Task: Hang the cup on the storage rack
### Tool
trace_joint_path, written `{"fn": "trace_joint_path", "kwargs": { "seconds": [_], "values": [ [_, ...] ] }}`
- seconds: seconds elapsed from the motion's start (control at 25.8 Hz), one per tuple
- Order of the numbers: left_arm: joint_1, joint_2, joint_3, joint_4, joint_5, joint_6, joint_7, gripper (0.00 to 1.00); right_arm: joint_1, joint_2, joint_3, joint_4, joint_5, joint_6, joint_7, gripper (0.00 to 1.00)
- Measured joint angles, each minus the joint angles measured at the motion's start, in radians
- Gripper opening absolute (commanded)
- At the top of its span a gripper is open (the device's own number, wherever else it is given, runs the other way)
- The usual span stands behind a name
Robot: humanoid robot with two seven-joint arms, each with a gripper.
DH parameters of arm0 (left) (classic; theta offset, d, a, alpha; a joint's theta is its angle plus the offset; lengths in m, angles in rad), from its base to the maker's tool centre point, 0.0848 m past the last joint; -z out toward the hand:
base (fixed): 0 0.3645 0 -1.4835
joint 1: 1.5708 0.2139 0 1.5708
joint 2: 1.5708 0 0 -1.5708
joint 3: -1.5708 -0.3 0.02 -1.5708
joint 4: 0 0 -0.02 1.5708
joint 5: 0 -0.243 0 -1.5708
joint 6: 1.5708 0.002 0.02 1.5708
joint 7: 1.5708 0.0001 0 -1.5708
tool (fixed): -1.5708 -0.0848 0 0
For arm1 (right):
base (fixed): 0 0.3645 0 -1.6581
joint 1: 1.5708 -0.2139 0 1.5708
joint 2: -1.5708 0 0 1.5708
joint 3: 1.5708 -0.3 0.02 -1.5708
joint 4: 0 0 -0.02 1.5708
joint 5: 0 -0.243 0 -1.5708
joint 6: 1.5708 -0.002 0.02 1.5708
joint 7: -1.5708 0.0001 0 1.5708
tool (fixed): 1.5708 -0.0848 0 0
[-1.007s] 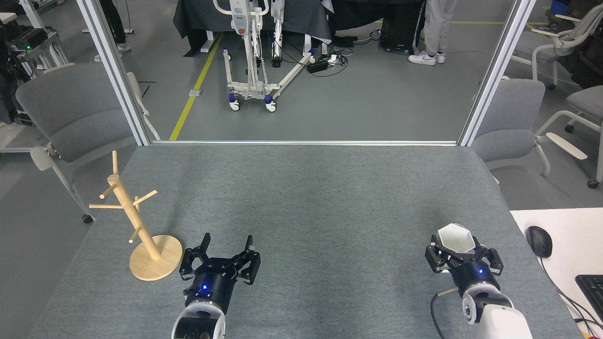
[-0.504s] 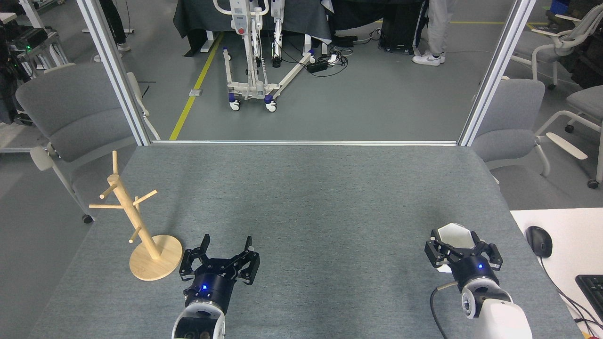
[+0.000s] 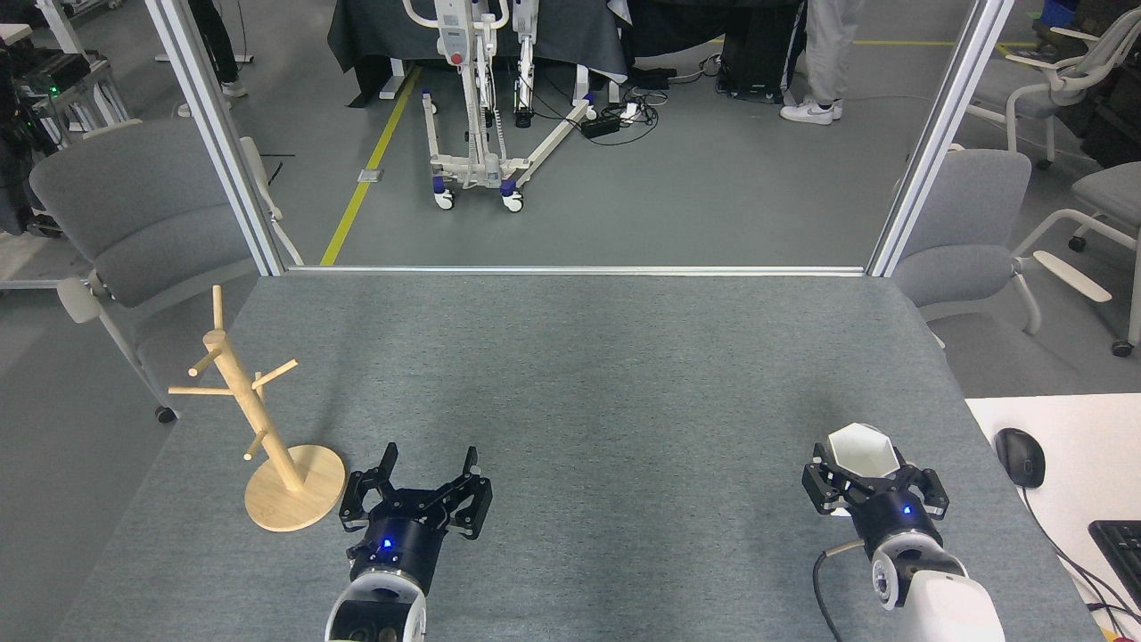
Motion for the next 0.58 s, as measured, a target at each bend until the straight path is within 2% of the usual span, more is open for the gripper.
{"fn": "trace_joint_path", "kwargs": {
  "seconds": [0.58],
  "values": [
    [0.0, 0.0, 0.0, 0.0, 0.0, -0.001, 0.001, 0.99, -0.032, -0.005, 0.003, 0.033, -0.001, 0.0, 0.005, 1.0]
  ]
}}
